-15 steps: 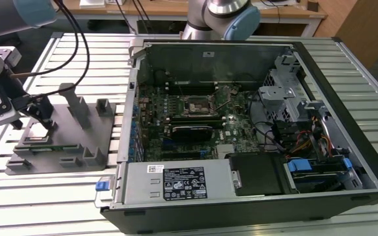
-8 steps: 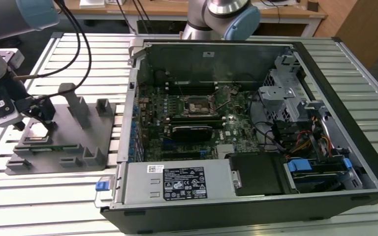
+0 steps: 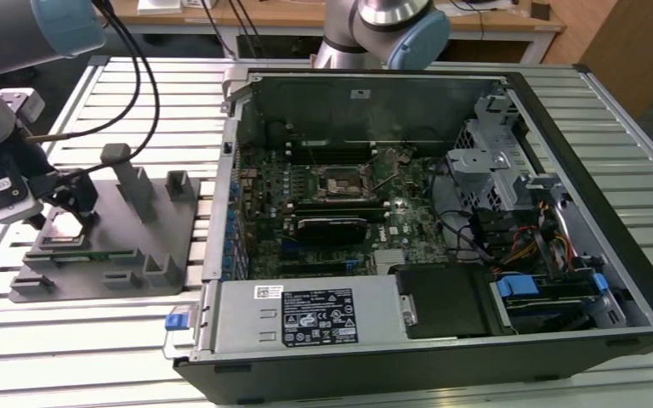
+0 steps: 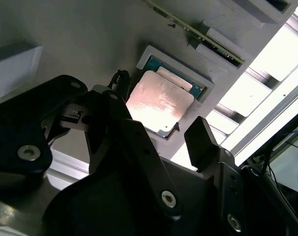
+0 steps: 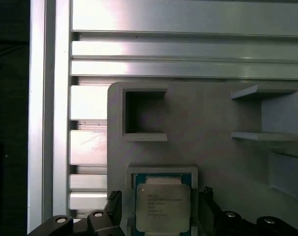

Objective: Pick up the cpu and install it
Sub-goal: 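Pick up the cpu and move it towards the insertion slot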

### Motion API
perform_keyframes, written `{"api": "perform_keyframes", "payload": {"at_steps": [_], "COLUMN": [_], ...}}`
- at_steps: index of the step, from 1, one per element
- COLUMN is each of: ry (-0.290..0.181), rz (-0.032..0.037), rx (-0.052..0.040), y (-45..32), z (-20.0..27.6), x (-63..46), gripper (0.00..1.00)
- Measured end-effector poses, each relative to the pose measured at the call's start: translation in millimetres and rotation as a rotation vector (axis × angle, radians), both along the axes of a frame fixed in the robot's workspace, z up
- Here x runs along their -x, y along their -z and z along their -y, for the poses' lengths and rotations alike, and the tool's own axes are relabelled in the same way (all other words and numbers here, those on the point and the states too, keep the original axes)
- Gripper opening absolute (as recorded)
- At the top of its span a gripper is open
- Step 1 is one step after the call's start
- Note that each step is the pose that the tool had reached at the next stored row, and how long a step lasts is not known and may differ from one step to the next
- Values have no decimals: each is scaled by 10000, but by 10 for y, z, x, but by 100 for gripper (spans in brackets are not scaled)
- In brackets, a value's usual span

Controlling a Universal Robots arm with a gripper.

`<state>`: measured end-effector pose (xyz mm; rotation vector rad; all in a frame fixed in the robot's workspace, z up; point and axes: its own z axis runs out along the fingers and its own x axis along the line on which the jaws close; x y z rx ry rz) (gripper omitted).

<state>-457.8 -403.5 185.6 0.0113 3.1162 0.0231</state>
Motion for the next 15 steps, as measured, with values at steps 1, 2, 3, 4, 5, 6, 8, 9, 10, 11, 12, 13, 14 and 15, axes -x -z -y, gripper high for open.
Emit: {"api": "perform_keyframes", "payload": {"at_steps": [1,2,3,4,5,6,8,9,10,11,12,13,14,15], "ry": [6,8,9,10,10,10,10,10,9,9,10,11,10,10], "rz": [-1,-1,0,-2,-2,-1,0,-1,-3,-1,0,0,-1,-1], "rx": [9,16,22,25,26,25,25,25,26,26,25,25,26,26], "y": [5,10,13,13,13,12,11,10,9,9,10,10,9,9], "z": [3,5,7,10,10,11,12,14,17,19,20,21,22,22], "x": [0,0,0,0,0,0,0,0,0,0,0,0,-1,-1], "gripper": [72,72,72,72,70,70,64,64,64,64,64,64,62,56]}}
